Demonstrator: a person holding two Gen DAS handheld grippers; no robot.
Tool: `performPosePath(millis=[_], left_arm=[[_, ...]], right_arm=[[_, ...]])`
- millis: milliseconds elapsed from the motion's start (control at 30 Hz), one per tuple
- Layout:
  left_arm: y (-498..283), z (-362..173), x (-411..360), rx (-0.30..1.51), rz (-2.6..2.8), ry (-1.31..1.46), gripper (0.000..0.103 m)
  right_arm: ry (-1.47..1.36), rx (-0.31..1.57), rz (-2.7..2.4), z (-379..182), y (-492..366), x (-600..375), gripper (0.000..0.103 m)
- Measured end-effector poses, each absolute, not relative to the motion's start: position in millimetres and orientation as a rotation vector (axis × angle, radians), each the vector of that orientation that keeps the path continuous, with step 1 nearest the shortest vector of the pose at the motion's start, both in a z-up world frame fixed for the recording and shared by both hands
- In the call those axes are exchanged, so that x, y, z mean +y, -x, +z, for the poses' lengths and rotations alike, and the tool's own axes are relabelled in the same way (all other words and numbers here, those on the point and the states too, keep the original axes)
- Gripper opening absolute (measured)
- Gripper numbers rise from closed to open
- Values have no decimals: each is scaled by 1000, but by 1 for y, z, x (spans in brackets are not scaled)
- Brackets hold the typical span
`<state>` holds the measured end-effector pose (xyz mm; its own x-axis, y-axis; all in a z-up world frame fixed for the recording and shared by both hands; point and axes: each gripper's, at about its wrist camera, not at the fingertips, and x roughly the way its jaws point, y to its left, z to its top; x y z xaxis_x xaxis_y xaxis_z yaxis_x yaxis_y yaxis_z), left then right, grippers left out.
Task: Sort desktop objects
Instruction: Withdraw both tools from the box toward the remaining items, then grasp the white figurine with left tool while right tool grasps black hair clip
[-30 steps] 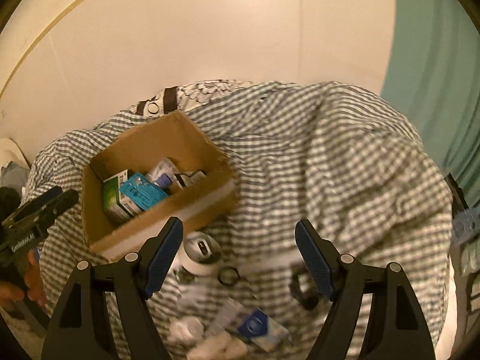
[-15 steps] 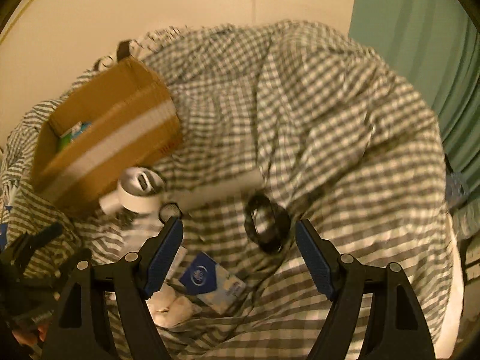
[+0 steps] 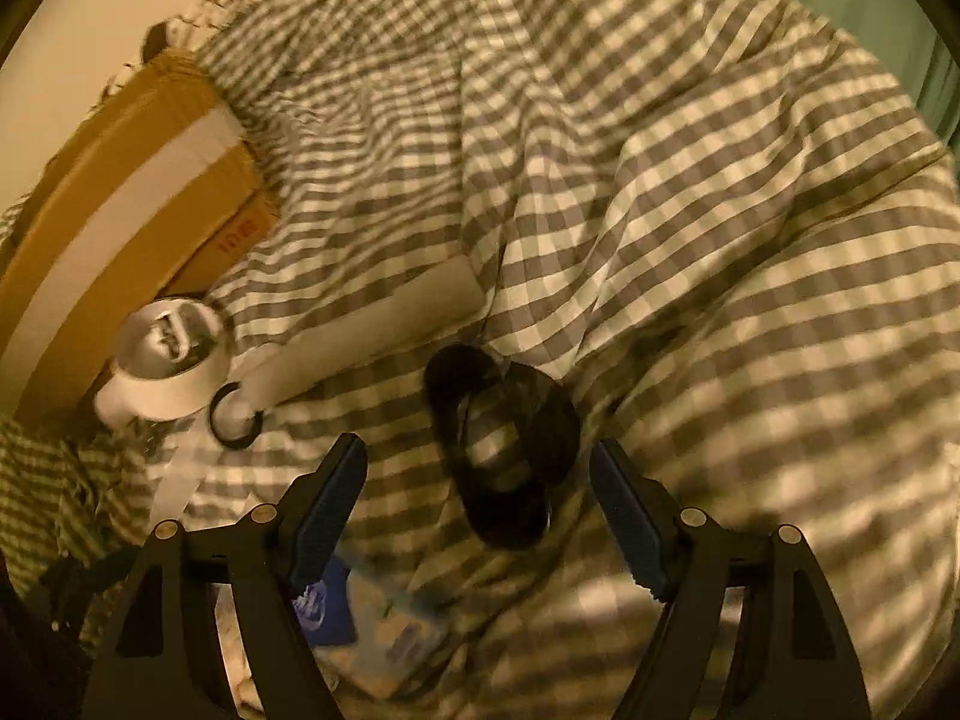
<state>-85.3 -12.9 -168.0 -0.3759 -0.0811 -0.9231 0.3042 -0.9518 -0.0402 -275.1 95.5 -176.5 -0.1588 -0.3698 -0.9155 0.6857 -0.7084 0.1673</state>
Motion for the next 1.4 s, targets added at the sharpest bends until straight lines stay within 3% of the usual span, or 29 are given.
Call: performPosePath(millis=[300,400,567,600,633,967,1400], left_arm=[[79,-177,-27,470,-2402,-1604,84],[76,-174,-25,462,-2398,-1607,84],[76,-170,-22,423,-2416,-1610,80],[75,-169,-22,419,-2421,-1605,77],[75,-167,-22,419,-2432,-1599,63],[71,-156,-17,382,-2458,-1583,63],[57,-90,-27,430,-2573,-1379,63]], right_arm=[[-1470,529,-1909,-211,287,69,75],[-1443,559,-1917,-209,281,70,64],[-1374,550,-1910,-194,260,82,63],[-1360,542,-1917,-191,257,84,63],[-1346,527,-1921,-186,254,87,63],[-1327,366,-1910,-154,235,119,63],[-1097,411,-1988,-77,175,133,63]])
